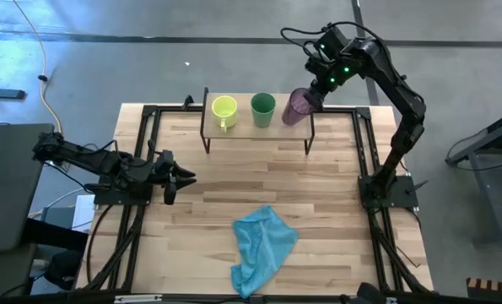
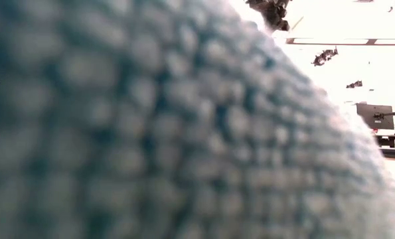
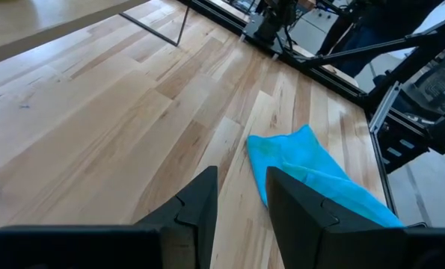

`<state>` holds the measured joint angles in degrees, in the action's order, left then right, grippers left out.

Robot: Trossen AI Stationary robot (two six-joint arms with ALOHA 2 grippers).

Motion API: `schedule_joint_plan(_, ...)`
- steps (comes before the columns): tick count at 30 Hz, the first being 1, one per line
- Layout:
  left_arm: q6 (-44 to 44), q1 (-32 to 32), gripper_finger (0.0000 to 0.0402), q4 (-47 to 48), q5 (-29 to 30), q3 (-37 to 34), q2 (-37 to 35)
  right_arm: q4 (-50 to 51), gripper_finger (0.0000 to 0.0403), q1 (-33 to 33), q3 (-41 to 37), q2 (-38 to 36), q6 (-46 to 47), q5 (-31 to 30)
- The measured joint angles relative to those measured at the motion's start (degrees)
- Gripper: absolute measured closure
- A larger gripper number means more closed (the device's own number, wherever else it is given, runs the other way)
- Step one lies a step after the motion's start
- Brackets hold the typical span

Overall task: Stack small to large cups/mugs on shelf
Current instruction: Put the violet cup on the shelf

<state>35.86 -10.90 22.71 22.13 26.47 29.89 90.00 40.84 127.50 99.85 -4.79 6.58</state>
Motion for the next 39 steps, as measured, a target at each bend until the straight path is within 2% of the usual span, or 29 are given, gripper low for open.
schedule_joint_plan(14,0.0,0.0,0.0298,0.2,0.0,0.0,0.0,0.0,0.0403,0.0,-3.4,-0.2,-13.2,1.3)
schedule_joint_plan(23,0.0,0.0,0.0298,0.2,0.0,0.0,0.0,-0.1,0.0403,0.0,-4.4,-0.2,-14.1,1.5)
schedule_joint_plan(39,0.7,0.0,0.0298,0.2,0.6,0.0,0.0,0.0,0.0403,0.0,-4.2,-0.3,-10.5,0.0)
